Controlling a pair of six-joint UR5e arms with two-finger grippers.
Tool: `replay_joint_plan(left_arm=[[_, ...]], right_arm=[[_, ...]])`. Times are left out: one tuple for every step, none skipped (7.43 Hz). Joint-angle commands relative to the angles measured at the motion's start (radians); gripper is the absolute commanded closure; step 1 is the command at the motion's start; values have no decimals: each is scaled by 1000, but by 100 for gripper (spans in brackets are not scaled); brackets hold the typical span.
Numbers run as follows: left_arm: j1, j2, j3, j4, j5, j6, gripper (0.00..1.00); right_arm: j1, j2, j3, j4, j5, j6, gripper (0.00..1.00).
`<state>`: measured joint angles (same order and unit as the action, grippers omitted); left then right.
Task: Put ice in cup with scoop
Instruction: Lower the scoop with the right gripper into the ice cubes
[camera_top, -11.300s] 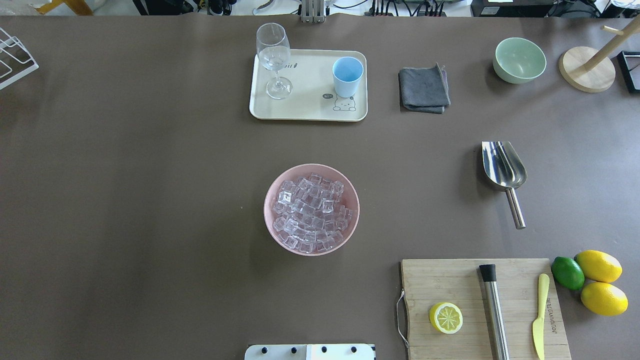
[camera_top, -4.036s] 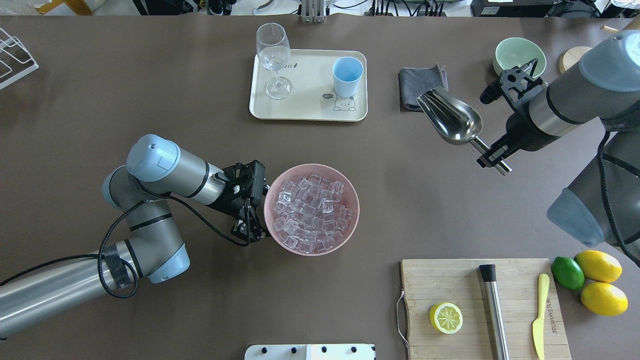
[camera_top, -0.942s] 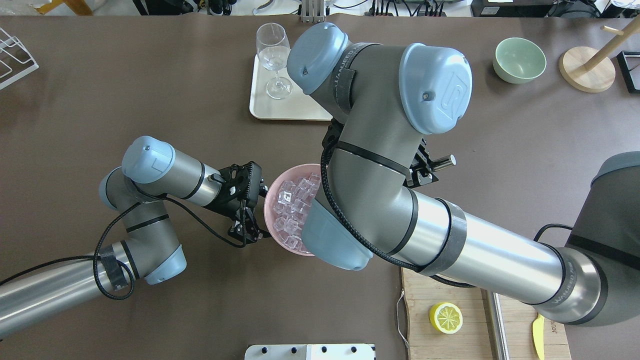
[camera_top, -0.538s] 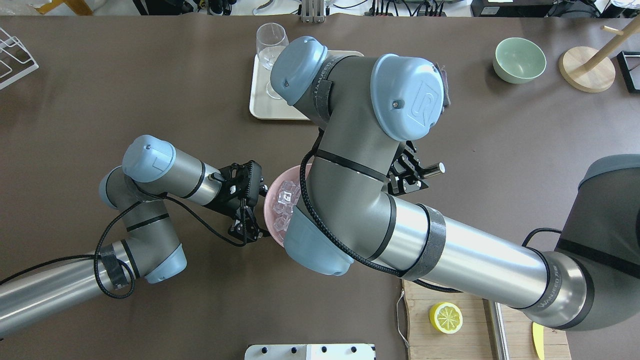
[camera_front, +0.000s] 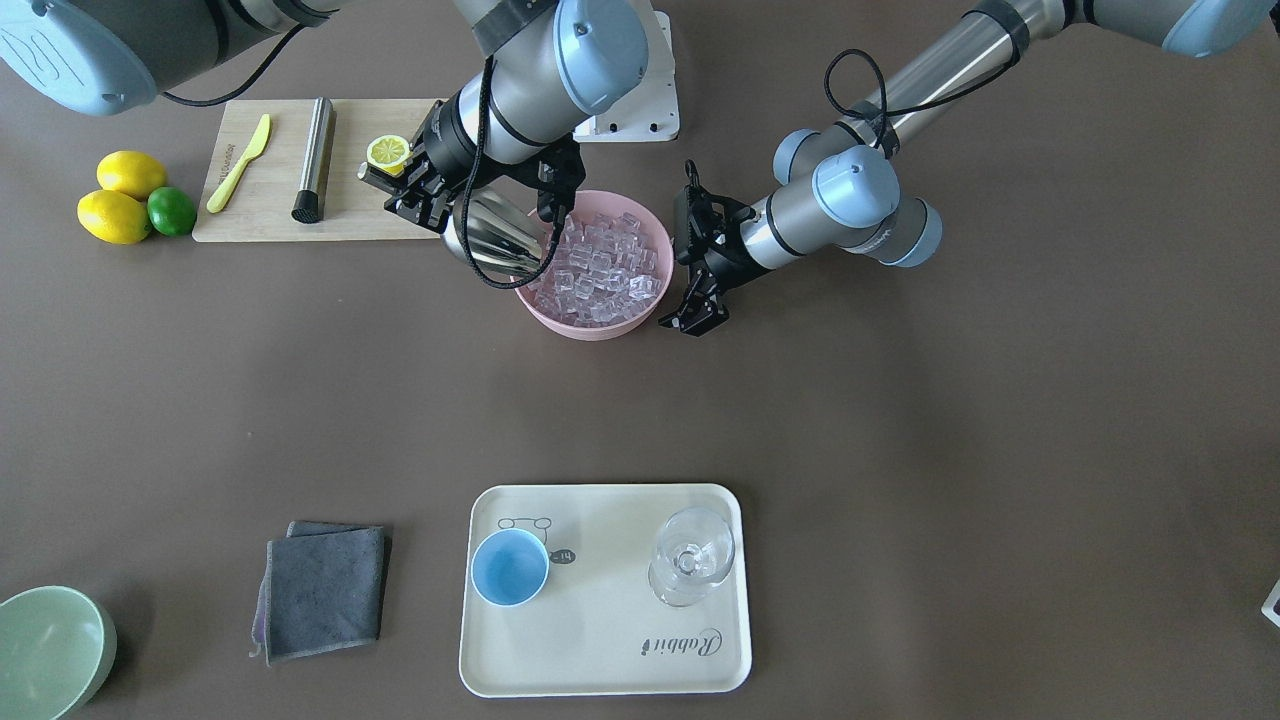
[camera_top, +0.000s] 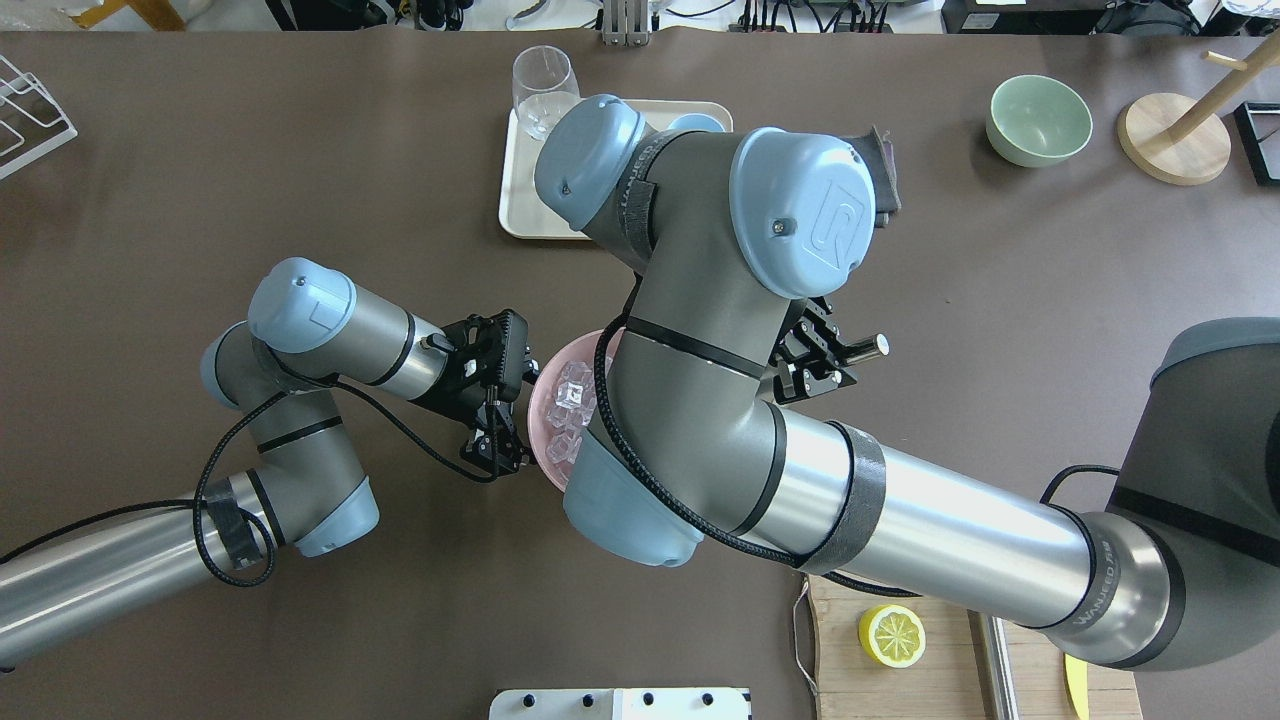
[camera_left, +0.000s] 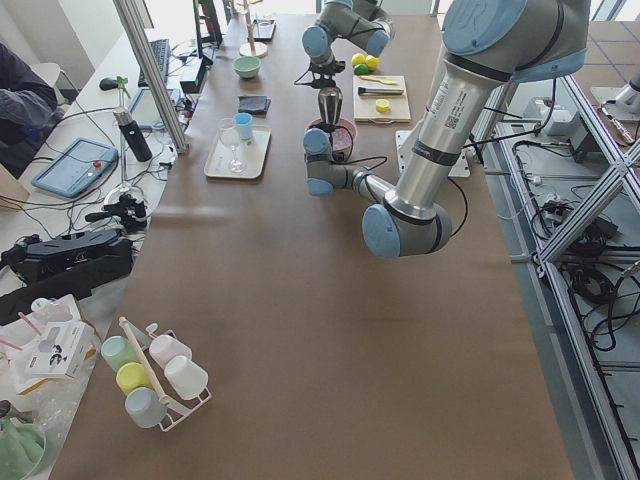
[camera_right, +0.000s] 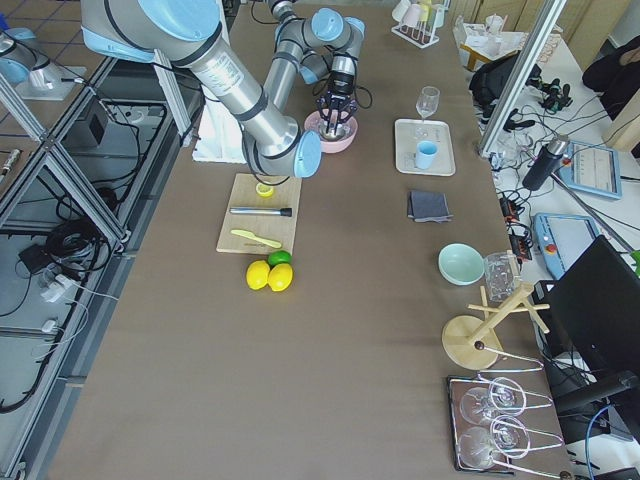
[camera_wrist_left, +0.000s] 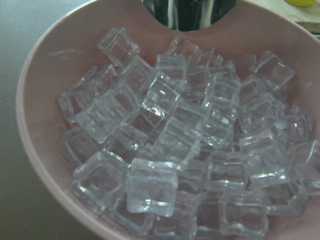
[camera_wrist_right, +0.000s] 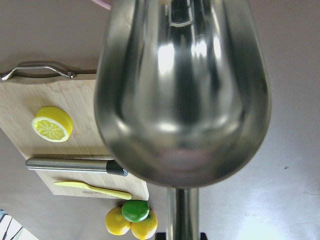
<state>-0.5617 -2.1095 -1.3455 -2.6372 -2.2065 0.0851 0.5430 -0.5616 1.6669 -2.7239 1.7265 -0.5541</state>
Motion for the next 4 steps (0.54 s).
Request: replay_joint_plan(left_arm=[[-12,-10,0,16,-5,4,2],[-21,-9,2,16,-22,4,2],[-29,-9,2,16,-33,4,2],[-27,-7,3,16,-35,5,2]], right_arm=[[-1,-3,-10,-2,-15,2,100],[-1,9,-31,1,-13,9,100],[-11,21,-48,1,-13,14,100],[-17,32,-70,6,-15,14,100]])
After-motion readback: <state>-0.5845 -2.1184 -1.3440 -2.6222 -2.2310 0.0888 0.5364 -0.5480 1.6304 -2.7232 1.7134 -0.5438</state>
